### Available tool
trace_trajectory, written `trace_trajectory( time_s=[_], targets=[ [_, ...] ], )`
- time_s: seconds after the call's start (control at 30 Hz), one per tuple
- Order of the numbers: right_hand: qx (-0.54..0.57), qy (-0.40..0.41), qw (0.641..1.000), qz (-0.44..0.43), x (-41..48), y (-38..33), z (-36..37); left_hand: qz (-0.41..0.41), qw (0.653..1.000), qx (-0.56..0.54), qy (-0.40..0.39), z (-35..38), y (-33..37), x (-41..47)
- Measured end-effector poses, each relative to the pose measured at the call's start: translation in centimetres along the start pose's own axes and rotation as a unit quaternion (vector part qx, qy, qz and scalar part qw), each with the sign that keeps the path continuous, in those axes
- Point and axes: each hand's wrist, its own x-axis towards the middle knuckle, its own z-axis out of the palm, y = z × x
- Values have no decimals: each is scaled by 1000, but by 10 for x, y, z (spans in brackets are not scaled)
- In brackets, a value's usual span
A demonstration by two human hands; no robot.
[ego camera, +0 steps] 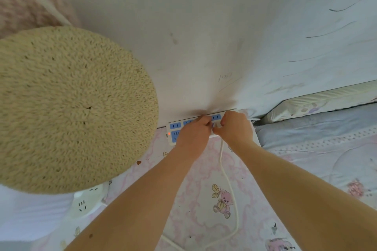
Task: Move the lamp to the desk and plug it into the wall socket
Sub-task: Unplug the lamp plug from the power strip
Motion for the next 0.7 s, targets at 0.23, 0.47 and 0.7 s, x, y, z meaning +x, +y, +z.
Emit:
trace_trajectory(
  time_s=[0.23,0.47,0.7],
  targets=[
    [45,5,998,53,1,-5,4,37,998,37,-34,-5,-2,2],
    [58,5,996,70,-1,-8,2,22,999,4,-38,-6,-3,1],
    [68,11,995,77,-3,-8,2,40,998,26,-31,-4,-6,2]
  ],
)
